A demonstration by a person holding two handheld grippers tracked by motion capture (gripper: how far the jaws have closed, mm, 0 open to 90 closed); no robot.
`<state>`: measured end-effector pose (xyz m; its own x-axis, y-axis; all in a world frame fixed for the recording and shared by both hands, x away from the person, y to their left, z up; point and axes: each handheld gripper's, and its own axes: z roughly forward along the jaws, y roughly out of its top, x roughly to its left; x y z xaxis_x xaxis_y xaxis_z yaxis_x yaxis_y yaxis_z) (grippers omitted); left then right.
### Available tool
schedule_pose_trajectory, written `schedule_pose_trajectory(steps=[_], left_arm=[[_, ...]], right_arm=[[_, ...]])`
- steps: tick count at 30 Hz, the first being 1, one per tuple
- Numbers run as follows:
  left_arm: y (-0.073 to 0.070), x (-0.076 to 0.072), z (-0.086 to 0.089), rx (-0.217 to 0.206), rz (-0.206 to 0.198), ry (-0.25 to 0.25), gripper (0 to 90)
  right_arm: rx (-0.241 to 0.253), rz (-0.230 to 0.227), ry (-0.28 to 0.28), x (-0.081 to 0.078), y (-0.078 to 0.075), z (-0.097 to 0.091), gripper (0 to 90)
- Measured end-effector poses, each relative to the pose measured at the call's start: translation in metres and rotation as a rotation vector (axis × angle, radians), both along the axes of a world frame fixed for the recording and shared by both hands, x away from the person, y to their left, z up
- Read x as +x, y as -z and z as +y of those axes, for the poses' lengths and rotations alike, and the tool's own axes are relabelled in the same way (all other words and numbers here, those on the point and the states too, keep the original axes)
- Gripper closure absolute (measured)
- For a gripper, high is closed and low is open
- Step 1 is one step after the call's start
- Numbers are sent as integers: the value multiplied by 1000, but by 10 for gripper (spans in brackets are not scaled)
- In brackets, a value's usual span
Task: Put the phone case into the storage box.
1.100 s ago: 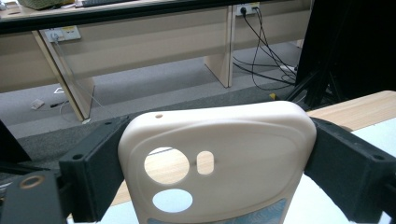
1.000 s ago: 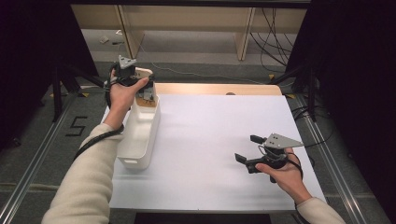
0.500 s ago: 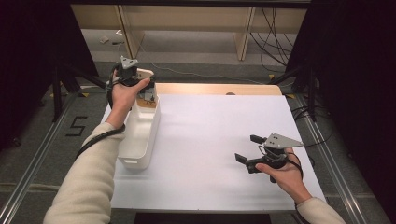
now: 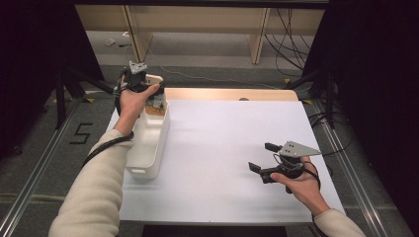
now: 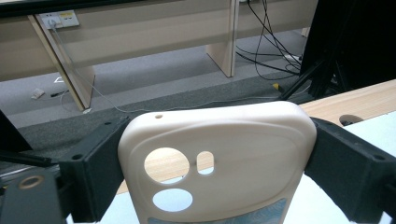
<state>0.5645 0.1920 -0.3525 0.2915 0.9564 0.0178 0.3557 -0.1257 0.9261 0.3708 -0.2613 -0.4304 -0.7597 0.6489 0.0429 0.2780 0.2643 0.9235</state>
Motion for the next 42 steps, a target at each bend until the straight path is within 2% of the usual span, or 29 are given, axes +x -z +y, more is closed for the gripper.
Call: schedule_pose_trajectory(steps=[42], left_arm=[[15, 8, -2, 6, 38, -8, 104]], right_arm=[[9, -3, -5, 0, -1, 0, 58]])
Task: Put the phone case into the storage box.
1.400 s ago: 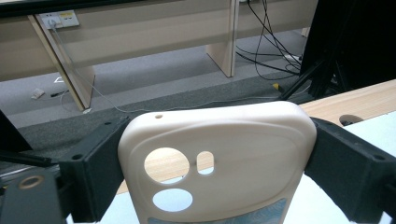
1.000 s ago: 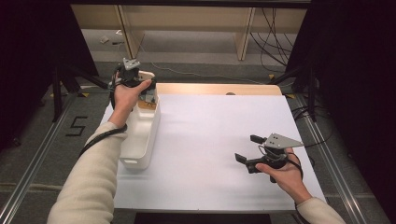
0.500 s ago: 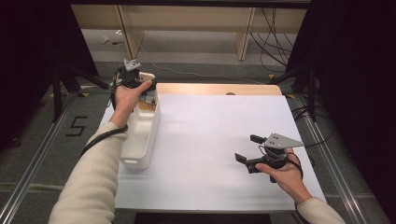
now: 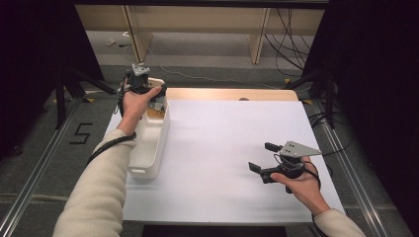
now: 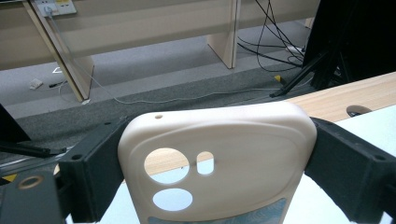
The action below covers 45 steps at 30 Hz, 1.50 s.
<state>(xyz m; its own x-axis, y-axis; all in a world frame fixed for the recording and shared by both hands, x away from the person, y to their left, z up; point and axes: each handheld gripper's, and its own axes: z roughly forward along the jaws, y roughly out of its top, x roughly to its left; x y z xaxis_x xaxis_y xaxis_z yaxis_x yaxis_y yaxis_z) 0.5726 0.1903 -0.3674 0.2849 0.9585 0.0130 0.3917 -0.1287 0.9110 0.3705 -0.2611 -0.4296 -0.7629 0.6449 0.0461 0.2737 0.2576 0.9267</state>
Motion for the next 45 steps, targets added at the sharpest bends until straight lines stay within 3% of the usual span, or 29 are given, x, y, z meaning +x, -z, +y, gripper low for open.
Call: schedule_pose_trajectory(steps=[45], left_arm=[[21, 7, 1, 19, 46, -13, 100]], right_arm=[[-4, 2, -1, 0, 0, 0, 59]])
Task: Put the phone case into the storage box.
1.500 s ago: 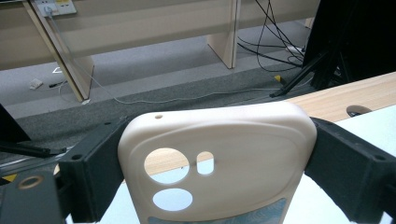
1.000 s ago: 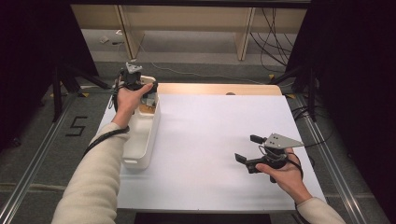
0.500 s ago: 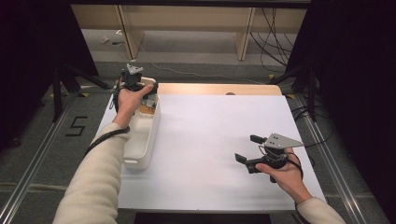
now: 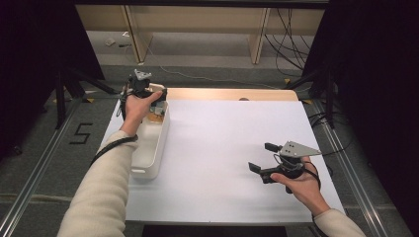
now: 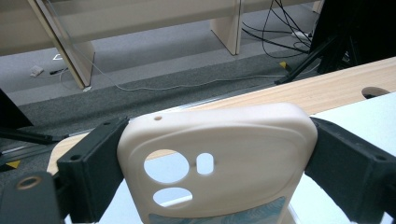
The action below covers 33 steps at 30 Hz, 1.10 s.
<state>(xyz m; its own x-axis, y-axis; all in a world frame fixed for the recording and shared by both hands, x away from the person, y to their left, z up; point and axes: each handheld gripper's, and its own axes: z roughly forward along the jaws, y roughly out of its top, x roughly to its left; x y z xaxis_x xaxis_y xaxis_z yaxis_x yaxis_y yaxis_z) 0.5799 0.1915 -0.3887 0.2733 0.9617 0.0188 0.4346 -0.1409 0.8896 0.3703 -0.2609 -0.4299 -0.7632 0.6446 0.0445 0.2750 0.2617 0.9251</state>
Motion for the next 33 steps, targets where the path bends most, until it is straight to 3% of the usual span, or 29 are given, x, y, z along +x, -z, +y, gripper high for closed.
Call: schedule_pose_trajectory(steps=[33], left_arm=[[4, 7, -1, -2, 10, -6, 90]], right_arm=[[1, -2, -3, 0, 0, 0, 59]])
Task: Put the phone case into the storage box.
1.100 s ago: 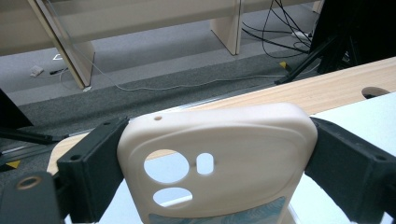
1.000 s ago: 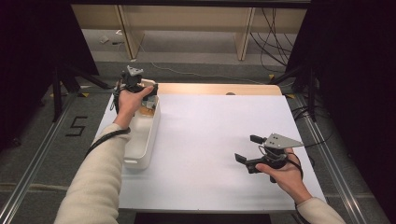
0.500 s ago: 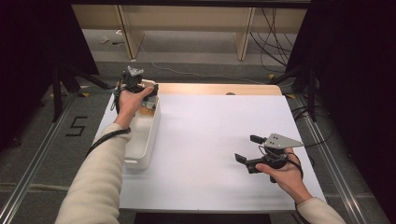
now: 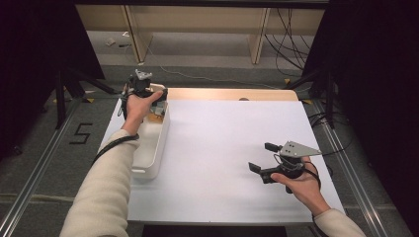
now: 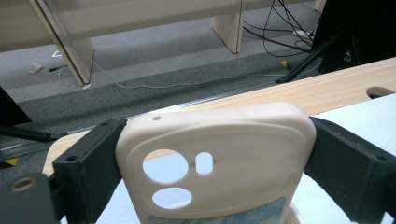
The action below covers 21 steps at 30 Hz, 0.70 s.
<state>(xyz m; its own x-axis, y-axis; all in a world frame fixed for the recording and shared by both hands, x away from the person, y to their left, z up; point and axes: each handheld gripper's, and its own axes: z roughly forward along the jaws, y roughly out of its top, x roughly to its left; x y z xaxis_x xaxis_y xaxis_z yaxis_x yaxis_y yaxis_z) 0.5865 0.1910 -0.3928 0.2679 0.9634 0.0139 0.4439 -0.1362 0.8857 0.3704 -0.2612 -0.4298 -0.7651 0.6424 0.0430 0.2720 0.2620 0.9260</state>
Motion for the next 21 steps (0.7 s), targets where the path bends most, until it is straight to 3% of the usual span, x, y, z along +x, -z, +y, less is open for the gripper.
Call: schedule_pose_trajectory(steps=[21], left_arm=[[6, 6, -1, 38, 39, -9, 53]], right_arm=[[-1, 1, -2, 0, 0, 0, 59]])
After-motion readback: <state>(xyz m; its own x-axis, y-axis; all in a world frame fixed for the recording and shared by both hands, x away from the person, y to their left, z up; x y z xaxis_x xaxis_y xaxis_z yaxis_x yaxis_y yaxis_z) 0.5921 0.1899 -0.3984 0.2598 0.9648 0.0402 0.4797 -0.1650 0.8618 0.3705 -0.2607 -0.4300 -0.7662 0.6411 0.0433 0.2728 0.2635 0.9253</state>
